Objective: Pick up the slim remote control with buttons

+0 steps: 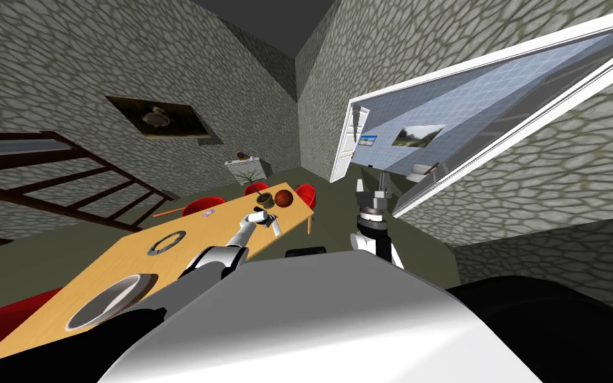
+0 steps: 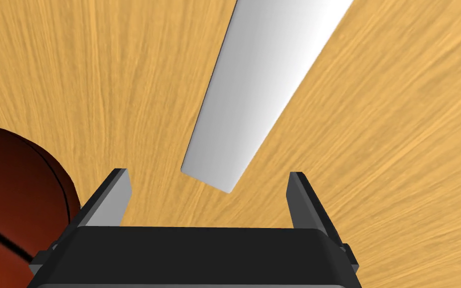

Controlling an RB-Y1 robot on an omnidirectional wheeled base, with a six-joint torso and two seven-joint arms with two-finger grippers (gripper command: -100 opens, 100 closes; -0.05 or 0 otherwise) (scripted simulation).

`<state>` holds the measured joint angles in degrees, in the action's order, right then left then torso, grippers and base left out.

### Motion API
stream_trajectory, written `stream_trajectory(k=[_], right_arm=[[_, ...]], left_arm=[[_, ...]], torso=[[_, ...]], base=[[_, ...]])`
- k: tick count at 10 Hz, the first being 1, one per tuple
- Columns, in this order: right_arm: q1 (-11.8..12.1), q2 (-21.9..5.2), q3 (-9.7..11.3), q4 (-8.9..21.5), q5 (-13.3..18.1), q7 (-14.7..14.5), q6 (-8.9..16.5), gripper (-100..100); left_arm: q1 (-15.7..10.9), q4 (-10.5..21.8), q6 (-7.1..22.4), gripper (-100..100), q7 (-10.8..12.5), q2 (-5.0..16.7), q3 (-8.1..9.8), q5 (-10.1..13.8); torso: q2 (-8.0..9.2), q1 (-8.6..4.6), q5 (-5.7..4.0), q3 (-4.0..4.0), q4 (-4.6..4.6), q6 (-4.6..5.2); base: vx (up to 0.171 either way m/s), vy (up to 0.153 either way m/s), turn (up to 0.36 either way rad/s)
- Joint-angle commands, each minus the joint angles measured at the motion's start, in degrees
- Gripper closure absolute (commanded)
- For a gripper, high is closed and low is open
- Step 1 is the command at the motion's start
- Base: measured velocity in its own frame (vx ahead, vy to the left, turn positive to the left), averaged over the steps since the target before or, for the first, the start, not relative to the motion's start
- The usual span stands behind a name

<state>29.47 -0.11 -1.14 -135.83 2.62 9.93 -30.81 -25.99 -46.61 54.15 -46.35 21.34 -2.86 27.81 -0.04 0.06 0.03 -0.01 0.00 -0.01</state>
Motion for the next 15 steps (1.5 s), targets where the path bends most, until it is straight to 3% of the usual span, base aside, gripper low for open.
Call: stream_trajectory(k=[1, 3, 7, 8, 9, 12, 15], right_arm=[[0.0, 0.0, 0.0, 0.0, 0.0, 0.0, 0.0, 0], [0.0, 0.0, 0.0, 0.0, 0.0, 0.0, 0.0, 0], [0.0, 0.0, 0.0, 0.0, 0.0, 0.0, 0.0, 0], [0.0, 0.0, 0.0, 0.0, 0.0, 0.0, 0.0, 0], [0.0, 0.0, 0.0, 0.0, 0.0, 0.0, 0.0, 0], [0.0, 0.0, 0.0, 0.0, 0.0, 0.0, 0.0, 0], [0.0, 0.0, 0.0, 0.0, 0.0, 0.0, 0.0, 0]], left_arm=[[-0.7, 2.7, 0.5, -100, -0.3, 0.2, -0.18, 0.3], [-2.7, 7.6, 2.3, -100, -0.6, 1.0, -1.0, 1.1], [-4.2, 13.1, 3.6, -100, -0.8, 1.6, -1.75, 1.7], [-5.3, 16.8, 4.5, -100, -0.8, 2.0, -2.37, 2.1], [-5.3, 15.5, 4.5, -100, -0.8, 2.0, -2.37, 2.1], [-5.8, 19.2, 5.0, -100, -0.7, 2.2, -2.8, 2.4], [-6.0, 20.0, 5.1, -100, -0.7, 2.3, -2.94, 2.5]], torso=[[0.0, 0.0, 0.0, 0.0, 0.0, 0.0], [0.0, 0.05, 0.01, 0.0, -0.01, -0.04], [0.04, 0.04, 0.01, 0.02, 0.0, -0.04], [0.0, 0.02, 0.01, 0.0, -0.01, -0.08], [0.0, 0.02, 0.01, 0.0, -0.01, -0.04], [-0.06, -0.05, -0.01, -0.04, -0.02, -0.07], [-0.08, -0.05, -0.01, -0.04, -0.02, -0.1]], base=[[-0.014, 0.033, -0.15], [-0.02, 0.04, -0.282], [-0.022, 0.032, -0.169], [-0.01, 0.022, -0.287], [-0.014, 0.025, -0.199], [-0.002, 0.007, -0.099], [-0.001, 0.003, -0.024]])
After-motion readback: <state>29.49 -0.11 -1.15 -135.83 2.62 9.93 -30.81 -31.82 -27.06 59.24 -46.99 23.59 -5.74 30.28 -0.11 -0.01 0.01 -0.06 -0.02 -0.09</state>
